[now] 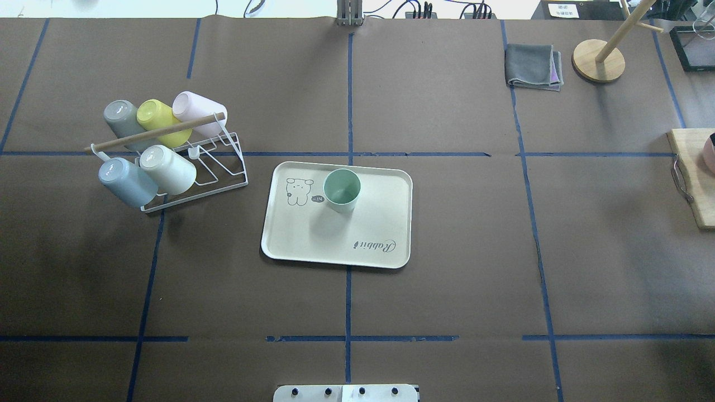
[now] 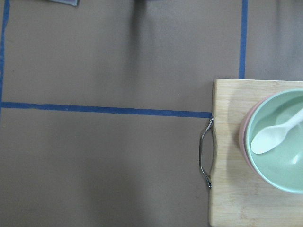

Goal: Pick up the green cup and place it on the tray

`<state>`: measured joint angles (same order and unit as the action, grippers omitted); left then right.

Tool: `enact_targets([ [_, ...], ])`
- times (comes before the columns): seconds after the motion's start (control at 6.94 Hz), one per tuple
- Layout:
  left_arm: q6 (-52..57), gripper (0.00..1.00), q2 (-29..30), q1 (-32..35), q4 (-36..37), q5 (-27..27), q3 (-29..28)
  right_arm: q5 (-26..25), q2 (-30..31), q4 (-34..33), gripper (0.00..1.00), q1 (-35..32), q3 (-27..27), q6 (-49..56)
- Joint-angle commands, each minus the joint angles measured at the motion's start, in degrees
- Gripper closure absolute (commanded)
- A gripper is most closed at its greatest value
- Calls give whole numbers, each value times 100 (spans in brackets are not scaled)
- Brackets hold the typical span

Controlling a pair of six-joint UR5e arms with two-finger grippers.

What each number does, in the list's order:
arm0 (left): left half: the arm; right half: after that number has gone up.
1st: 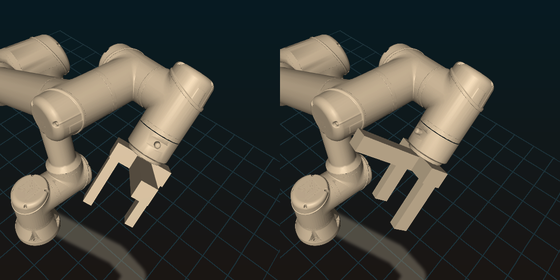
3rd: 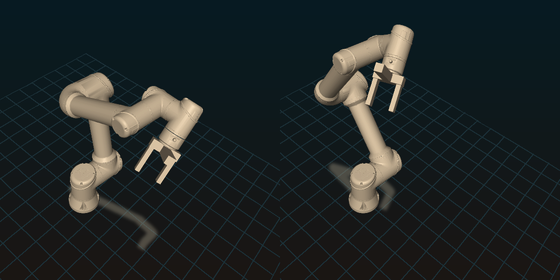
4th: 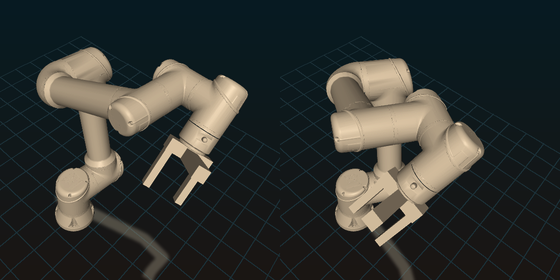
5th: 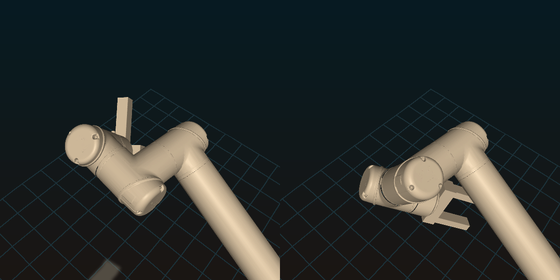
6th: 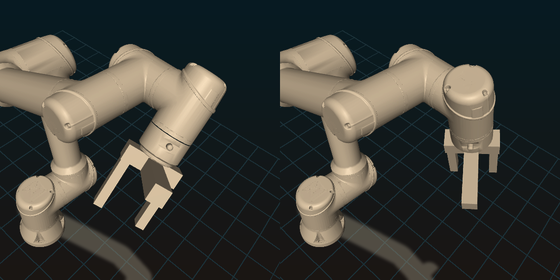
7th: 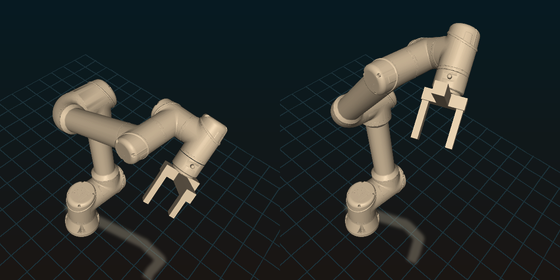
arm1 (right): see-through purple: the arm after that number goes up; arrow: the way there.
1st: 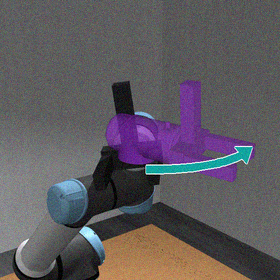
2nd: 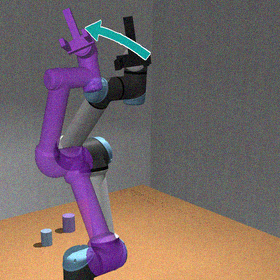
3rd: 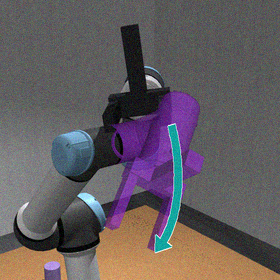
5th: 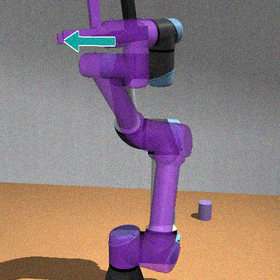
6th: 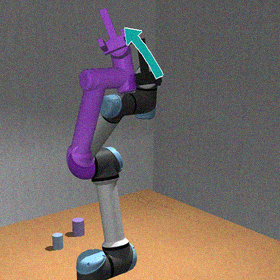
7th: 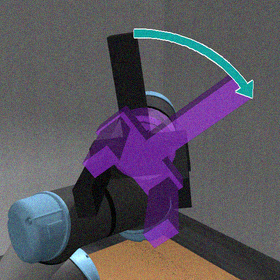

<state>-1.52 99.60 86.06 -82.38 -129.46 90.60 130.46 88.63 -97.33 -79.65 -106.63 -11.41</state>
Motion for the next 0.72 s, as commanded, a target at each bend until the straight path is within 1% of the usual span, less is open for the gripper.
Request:
enact_targets([
  [0.0, 371, 0, -299, 112, 248, -781, -122, 15, 293, -663, 0, -514, 115, 1459],
  [0.14, 371, 0, -423, 112, 214, -765, -78, 258, 391, -638, 0, -725, 438, 1780],
  [0.29, 371, 0, -477, 121, 231, -782, -78, 487, 392, -603, 0, -936, 885, 2296],
  [0.43, 328, 0, -547, 104, 248, -722, 27, 472, 392, -603, 0, -990, 1064, 2745],
  [0.58, 328, 0, -556, 112, 257, -712, 10, 463, 392, -603, 0, -1052, 1092, 2793],
])
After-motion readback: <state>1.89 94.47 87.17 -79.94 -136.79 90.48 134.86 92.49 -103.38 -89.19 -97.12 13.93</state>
